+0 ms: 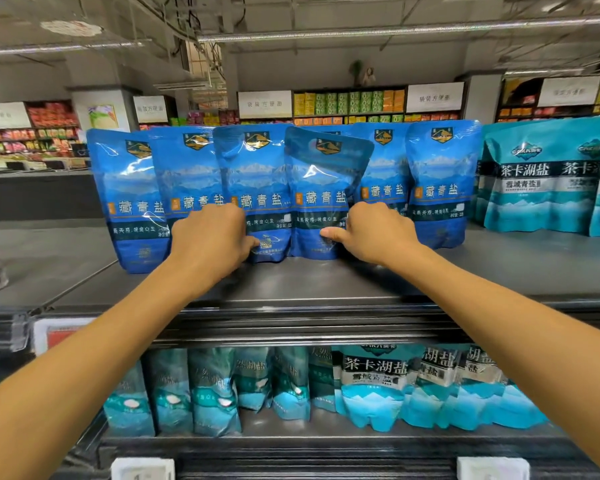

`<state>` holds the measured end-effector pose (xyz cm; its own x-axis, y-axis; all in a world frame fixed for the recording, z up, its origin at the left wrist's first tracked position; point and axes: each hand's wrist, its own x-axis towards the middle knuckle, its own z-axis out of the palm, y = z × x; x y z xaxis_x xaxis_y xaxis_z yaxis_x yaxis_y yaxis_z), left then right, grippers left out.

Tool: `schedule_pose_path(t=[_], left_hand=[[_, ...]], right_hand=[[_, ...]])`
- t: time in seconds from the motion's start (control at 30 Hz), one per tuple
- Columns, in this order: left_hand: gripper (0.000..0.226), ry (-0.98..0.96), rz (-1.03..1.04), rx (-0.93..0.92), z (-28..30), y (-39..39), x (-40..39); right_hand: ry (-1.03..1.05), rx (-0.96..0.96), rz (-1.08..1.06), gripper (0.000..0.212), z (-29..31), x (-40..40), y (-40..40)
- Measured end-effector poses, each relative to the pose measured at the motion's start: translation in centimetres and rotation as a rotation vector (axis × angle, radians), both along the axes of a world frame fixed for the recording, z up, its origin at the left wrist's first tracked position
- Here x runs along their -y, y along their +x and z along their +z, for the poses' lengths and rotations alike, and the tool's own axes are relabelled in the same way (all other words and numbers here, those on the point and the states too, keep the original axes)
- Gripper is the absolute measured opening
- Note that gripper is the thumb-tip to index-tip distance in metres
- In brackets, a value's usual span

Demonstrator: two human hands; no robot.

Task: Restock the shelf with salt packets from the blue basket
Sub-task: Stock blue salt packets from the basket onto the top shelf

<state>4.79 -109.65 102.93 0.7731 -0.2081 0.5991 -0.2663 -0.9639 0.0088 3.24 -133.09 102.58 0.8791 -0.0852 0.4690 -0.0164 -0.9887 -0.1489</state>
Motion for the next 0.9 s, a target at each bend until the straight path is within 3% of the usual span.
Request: schedule_pose_path(t=[0.1, 0.2, 0.37, 0.53, 0.7, 0.9], left_hand=[[0.036, -0.188, -0.171, -0.028, -0.8, -0.5, -0.5], [0.033, -0.452, -0.331, -0.08, -1.1, -1.4, -1.3], [0.032, -0.74, -0.52, 0.001, -3.2, -5.2, -2.4], [0.031, -0.981, -0.665, -0.015, -7.2, -10.2, -2.9], [0.029, -1.214, -0.619, -0.166, -14.5, -14.3, -4.5], [0.024, -1.431, -0.325, -0.363, -26.2, -20.2, -7.9]], right_hand=[[0.212, -0.072, 0.131, 0.055, 0.0, 0.0, -1.1], [0.438, 0.0, 0.273, 0.044, 0.1, -0.5, -3.2], [0.867, 0.04, 0.576, 0.04, -0.9, -2.5, -8.9], [0.865, 0.08, 0.713, 0.036, -6.0, -4.8, -13.2], [1.154, -0.074, 0.794, 0.035, -13.8, -6.8, -15.9], [1.293, -0.157, 0.627, 0.022, -25.7, -9.7, -19.2]])
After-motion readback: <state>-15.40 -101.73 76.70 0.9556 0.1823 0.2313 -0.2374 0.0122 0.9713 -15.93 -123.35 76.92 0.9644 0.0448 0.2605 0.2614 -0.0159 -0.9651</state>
